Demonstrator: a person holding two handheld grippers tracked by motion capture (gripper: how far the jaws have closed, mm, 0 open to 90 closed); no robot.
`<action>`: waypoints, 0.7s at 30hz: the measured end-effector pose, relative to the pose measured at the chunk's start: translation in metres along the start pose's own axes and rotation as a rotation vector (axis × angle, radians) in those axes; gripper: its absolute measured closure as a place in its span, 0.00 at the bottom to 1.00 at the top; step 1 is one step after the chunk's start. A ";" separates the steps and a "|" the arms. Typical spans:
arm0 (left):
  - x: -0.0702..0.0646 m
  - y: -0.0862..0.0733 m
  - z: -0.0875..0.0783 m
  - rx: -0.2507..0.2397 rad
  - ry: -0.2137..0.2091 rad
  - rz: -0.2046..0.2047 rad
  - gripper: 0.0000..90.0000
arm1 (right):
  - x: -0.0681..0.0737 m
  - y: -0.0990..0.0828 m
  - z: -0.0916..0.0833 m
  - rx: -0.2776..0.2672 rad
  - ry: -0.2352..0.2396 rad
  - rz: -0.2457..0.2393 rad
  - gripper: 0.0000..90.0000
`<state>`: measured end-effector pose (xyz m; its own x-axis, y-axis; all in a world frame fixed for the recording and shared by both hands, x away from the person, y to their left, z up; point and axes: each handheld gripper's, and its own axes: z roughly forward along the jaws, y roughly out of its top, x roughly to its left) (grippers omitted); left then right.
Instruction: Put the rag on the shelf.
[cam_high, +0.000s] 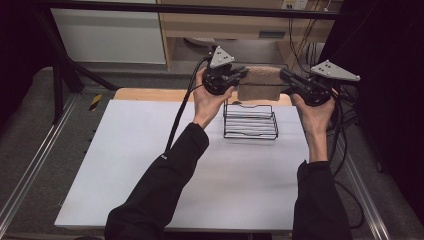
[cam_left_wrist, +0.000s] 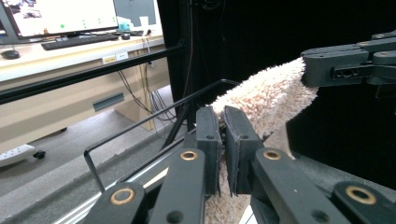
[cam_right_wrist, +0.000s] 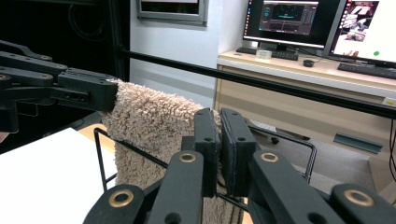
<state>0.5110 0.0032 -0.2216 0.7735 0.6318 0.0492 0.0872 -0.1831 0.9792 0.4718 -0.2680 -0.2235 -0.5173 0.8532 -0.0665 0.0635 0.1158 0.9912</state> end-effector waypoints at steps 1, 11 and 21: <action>-0.001 -0.001 -0.001 0.002 -0.002 0.002 0.94 | 0.000 -0.001 -0.001 -0.003 0.000 -0.002 0.96; -0.007 -0.010 -0.006 0.042 -0.026 -0.006 0.93 | 0.004 -0.011 -0.008 0.016 0.026 0.013 0.95; -0.010 -0.015 -0.008 0.062 -0.034 -0.004 0.91 | 0.008 -0.022 -0.011 0.037 0.035 0.018 0.95</action>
<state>0.4972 0.0056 -0.2351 0.7940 0.6067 0.0379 0.1281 -0.2279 0.9652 0.4568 -0.2695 -0.2444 -0.5449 0.8373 -0.0439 0.1039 0.1194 0.9874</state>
